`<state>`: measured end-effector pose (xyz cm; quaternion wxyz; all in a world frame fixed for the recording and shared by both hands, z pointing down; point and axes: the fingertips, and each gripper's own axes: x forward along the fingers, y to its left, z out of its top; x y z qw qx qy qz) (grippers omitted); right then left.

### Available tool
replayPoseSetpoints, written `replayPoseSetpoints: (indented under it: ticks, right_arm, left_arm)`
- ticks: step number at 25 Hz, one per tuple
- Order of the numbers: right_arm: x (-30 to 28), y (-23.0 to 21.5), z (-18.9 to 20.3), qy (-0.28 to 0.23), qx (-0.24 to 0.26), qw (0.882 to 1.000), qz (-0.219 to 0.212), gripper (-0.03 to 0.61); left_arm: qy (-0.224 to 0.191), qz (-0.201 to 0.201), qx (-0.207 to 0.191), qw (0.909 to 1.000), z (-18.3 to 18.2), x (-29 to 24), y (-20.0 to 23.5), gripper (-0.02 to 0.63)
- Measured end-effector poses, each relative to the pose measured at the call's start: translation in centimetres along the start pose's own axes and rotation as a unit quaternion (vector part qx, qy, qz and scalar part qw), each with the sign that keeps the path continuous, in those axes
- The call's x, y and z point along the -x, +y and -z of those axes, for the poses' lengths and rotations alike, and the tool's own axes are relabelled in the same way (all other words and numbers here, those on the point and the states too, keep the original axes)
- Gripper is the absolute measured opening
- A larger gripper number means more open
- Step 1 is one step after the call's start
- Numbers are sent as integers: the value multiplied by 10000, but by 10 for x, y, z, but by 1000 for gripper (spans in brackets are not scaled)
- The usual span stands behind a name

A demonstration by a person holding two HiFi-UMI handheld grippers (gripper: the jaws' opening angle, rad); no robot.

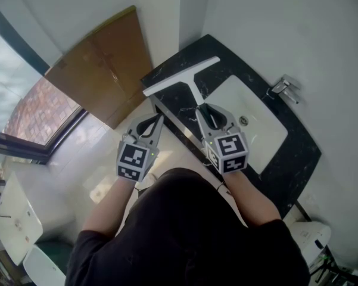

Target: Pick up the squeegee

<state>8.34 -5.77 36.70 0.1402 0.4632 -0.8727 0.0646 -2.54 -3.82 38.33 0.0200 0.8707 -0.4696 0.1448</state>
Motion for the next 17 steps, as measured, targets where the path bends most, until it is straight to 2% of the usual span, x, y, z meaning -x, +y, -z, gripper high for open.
replayPoseSetpoints:
  ticks: [17]
  right_arm:
    - [7,3,-1,-31,-3,10000,-8,101]
  left_arm:
    - [-34,-10,-27,10000,-1,4,-4,5]
